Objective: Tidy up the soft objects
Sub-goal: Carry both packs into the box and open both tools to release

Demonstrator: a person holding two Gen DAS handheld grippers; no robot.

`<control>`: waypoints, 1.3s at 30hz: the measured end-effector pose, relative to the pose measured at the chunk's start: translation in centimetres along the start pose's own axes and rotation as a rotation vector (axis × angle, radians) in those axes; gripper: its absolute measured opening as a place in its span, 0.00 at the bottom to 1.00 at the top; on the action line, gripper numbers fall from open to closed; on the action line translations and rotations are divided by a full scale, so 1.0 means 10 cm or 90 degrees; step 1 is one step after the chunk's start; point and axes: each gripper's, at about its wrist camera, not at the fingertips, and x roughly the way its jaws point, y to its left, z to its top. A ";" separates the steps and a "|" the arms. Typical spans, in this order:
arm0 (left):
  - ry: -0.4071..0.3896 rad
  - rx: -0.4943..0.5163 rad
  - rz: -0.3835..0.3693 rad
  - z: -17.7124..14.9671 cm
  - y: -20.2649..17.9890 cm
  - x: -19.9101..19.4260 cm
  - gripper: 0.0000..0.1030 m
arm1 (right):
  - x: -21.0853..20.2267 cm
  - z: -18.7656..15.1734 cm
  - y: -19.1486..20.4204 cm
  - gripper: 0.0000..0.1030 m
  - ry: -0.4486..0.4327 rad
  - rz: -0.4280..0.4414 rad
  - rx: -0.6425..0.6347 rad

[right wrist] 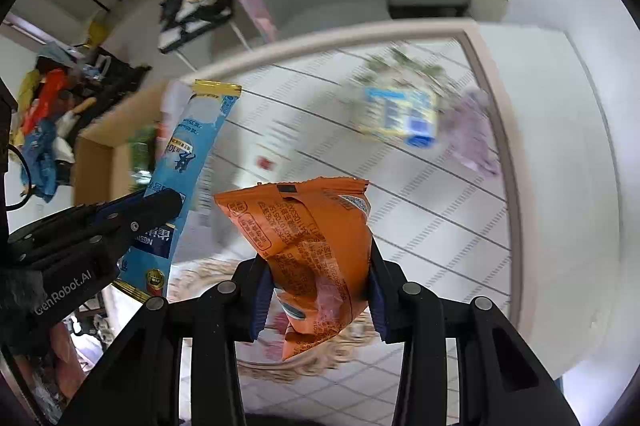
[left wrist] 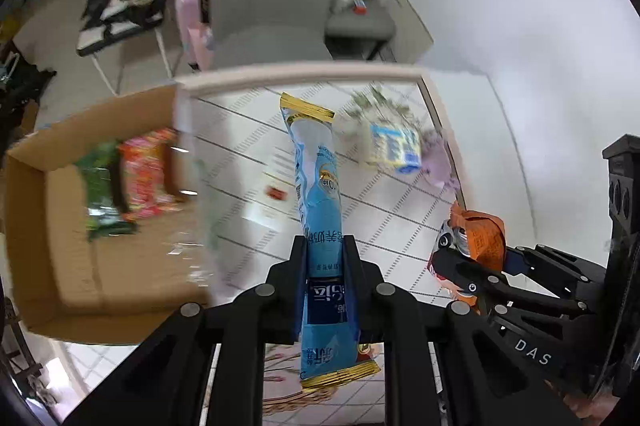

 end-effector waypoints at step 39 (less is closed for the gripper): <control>0.133 -0.178 0.133 0.05 3.27 0.44 0.40 | 1.89 0.09 2.39 0.79 0.115 -0.070 -0.046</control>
